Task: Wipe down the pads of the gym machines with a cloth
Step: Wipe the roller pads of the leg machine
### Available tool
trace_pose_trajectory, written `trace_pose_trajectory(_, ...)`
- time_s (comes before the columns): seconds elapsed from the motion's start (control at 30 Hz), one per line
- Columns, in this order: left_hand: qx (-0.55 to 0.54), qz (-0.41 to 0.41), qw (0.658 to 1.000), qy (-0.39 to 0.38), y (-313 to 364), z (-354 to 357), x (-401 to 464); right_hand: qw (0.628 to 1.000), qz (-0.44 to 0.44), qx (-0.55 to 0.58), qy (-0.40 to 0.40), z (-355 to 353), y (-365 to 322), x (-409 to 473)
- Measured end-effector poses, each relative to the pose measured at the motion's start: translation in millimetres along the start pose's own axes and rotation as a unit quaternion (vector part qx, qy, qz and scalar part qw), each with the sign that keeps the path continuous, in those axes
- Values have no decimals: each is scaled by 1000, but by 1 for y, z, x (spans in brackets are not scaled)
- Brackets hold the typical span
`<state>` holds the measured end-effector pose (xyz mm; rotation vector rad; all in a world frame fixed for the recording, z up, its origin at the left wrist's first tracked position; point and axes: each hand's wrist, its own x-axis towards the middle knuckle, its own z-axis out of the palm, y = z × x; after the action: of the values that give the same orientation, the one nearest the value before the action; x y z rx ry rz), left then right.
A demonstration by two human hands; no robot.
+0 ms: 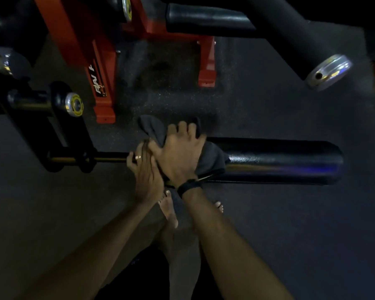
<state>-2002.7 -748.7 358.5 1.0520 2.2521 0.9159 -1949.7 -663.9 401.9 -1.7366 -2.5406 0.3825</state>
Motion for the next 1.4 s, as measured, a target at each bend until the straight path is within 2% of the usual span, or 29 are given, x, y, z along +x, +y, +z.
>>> trace_pose_trajectory(0.03, 12, -3, 1000, -13, -4, -4, -4, 1000, -7, 5, 12, 0, -3, 1)
trace_pose_trajectory(0.13, 121, 72, 989, -56, -9, -15, 7, 1000, -14, -2, 27, -5, 35, -2)
trace_pose_trajectory(0.27, 109, -43, 990, -81, 26, -3, 64, 993, 80, -54, 67, -26, 140, -6)
trace_pose_trajectory(0.33, 170, -81, 973, -130, 35, 5, 77, 985, 142, -74, 61, -39, 185, -2)
trace_pose_trajectory(0.4, 208, -90, 963, -145, 36, 7, 77, 976, 193, -83, 56, -48, 210, 7)
trace_pose_trajectory(0.47, 210, -52, 969, -115, 31, 5, 66, 971, 216, -90, 48, -48, 210, 14)
trace_pose_trajectory(0.57, 170, 6, 984, -46, 21, 5, 48, 972, 206, -109, 19, -37, 174, 20)
trace_pose_trajectory(0.63, 117, 31, 992, -23, 14, 7, 32, 981, 167, -95, -15, -25, 133, 18)
trace_pose_trajectory(0.7, 75, 43, 996, -30, 7, 5, 14, 992, 100, -76, -18, -14, 78, 15)
trace_pose_trajectory(0.8, 23, 4, 999, -48, -6, 1, -11, 999, 15, -29, -35, -5, 2, 6)
trace_pose_trajectory(0.87, 15, -3, 999, -31, -13, -5, -18, 999, -22, -12, -38, -4, -12, 4)
trace_pose_trajectory(0.97, 42, 10, 999, 12, -3, -11, -4, 998, -41, -24, -31, -8, 29, 1)
trace_pose_trajectory(1.03, 33, -45, 998, 2, 19, -10, 28, 999, -4, -49, 16, -15, 78, -3)
trace_pose_trajectory(1.1, 49, -94, 993, -59, 38, -4, 59, 994, 61, -76, 41, -27, 131, -5)
trace_pose_trajectory(1.17, 123, -144, 972, -137, 41, 2, 77, 987, 130, -89, 20, -41, 177, -4)
trace_pose_trajectory(1.23, 175, -161, 958, -158, 36, 4, 78, 976, 194, -101, 4, -50, 204, 2)
trace_pose_trajectory(1.33, 221, -80, 967, -101, 29, 5, 65, 966, 227, -121, 2, -45, 198, 13)
trace_pose_trajectory(1.4, 218, -7, 975, -50, 25, 4, 50, 972, 212, -98, 14, -38, 171, 16)
